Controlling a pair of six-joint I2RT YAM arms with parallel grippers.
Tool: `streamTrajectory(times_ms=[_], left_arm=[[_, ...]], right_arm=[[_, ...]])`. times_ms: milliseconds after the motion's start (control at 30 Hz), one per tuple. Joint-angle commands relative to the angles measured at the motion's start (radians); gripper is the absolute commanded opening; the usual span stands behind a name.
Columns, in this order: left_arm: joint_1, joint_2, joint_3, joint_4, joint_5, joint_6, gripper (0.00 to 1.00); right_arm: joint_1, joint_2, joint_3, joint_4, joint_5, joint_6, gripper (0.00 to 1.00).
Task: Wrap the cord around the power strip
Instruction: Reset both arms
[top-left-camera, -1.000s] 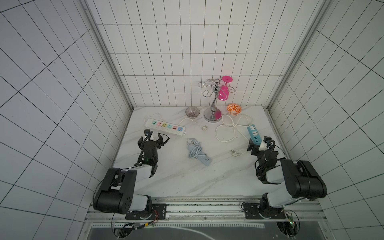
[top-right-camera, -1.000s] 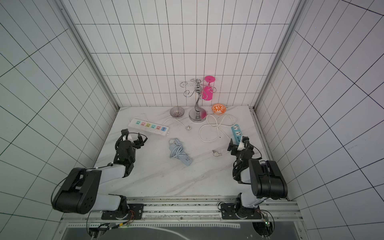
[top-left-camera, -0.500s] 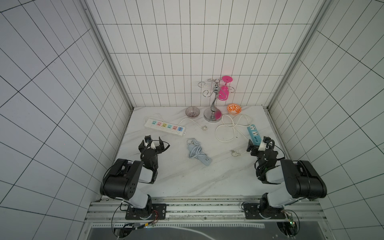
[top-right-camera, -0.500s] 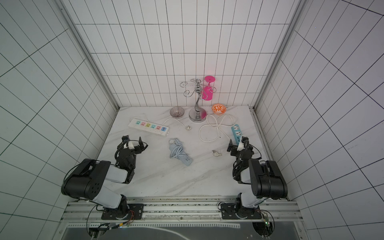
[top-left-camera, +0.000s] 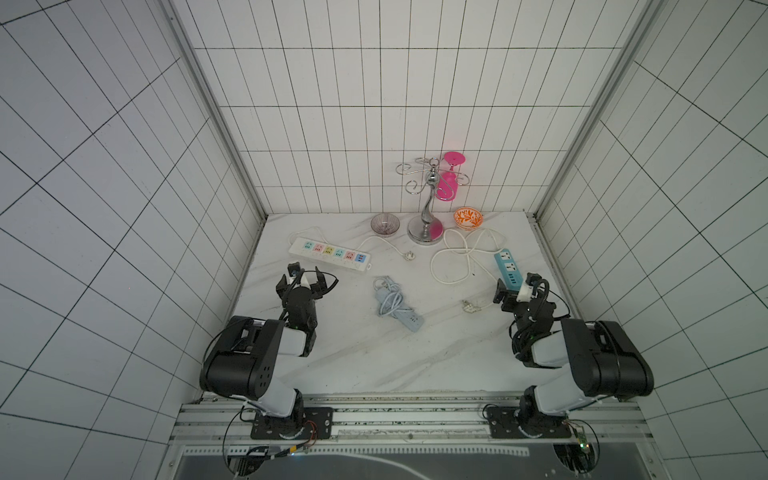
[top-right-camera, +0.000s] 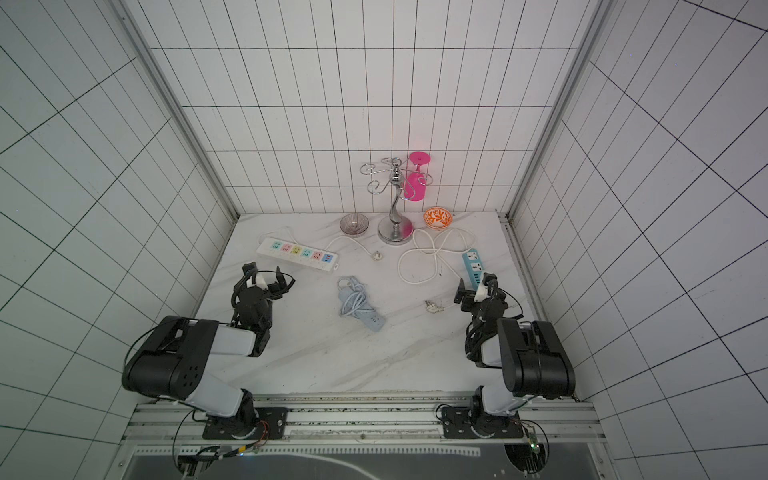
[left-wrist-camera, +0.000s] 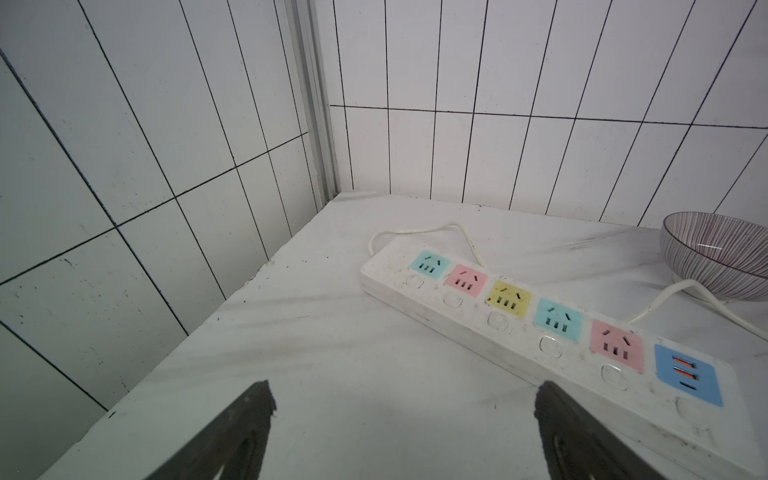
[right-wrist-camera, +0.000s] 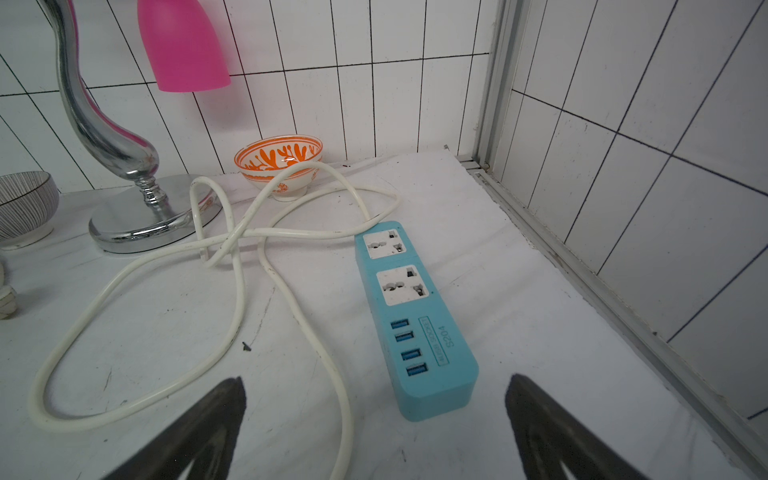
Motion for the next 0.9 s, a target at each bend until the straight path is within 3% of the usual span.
streamTrajectory(times_ms=[0, 867], left_arm=[[-0.019, 0.009, 0.038, -0.044, -0.04, 0.013, 0.97], [-0.024, 0.011, 0.038, -0.037, -0.048, 0.013, 0.97]], right_arm=[[-0.002, 0.001, 0.057, 0.012, 0.003, -0.006, 0.99], [0.035, 0.008, 0.085, -0.037, 0.02, -0.043, 0.99]])
